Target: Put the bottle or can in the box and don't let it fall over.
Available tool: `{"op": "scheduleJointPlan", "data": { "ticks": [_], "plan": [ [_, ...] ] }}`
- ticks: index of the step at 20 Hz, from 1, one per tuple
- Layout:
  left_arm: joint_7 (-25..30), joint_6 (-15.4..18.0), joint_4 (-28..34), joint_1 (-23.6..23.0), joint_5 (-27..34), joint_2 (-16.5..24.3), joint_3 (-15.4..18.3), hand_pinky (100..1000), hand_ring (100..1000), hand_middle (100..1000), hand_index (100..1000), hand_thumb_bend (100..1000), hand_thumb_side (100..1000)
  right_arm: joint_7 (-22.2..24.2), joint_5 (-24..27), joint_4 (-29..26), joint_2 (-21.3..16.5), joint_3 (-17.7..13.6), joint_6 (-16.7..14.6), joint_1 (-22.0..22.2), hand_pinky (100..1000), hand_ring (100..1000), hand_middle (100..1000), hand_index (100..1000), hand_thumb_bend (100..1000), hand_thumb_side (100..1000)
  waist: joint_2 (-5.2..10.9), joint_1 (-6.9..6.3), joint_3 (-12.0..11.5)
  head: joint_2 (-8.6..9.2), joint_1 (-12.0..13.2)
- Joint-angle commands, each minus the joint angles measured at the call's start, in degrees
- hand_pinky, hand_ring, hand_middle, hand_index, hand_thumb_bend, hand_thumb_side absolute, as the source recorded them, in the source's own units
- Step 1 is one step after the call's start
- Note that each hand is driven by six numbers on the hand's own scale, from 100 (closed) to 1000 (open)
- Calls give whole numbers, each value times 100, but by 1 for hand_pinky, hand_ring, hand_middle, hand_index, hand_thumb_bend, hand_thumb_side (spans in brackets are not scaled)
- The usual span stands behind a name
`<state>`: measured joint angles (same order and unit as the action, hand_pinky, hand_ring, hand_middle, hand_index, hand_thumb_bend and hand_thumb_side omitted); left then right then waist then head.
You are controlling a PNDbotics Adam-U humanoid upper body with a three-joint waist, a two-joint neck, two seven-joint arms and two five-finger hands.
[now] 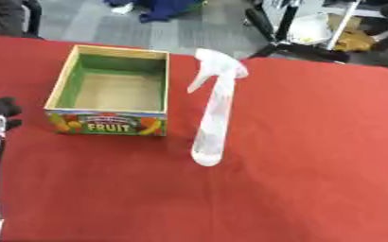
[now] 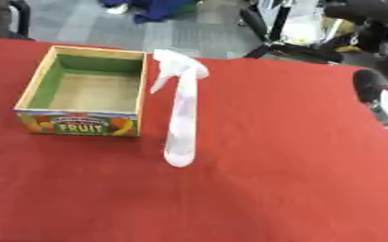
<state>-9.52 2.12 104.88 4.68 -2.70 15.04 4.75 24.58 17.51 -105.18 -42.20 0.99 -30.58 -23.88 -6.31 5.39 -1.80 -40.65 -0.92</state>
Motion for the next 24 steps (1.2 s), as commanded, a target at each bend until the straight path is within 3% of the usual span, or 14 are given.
{"op": "scheduleJointPlan", "data": {
  "ticks": [1, 2, 6, 13, 24],
  "plan": [
    [37, 14, 66, 91, 32, 56, -34, 764, 771, 617, 765, 121, 777, 203, 63, 334, -257, 140, -96, -370, 740, 973, 990, 948, 100, 383, 83, -26, -29, 85, -80],
    [46, 14, 66, 97, 35, 53, -43, 764, 771, 617, 765, 121, 777, 288, 59, 449, -236, 202, -109, -504, 740, 974, 992, 948, 100, 420, 79, -29, -46, 89, -97],
    [84, 15, 72, 123, 41, 47, -80, 764, 771, 616, 765, 121, 777, 622, -41, 979, -61, 409, -146, -1036, 741, 982, 1000, 948, 100, 408, 60, -44, -117, 131, -175],
    [148, 11, 67, 156, 46, 23, -140, 765, 771, 616, 765, 120, 778, 1181, -360, 1847, 354, 624, -325, -1763, 750, 1000, 1000, 952, 100, 344, 24, -57, -239, 216, -384],
    [231, 6, 51, 191, 29, 1, -219, 765, 771, 614, 764, 119, 781, 2265, -745, 2517, 1055, 914, -316, -2303, 784, 1000, 1000, 966, 100, 255, -27, -37, -405, 366, -790]
  ]
}}
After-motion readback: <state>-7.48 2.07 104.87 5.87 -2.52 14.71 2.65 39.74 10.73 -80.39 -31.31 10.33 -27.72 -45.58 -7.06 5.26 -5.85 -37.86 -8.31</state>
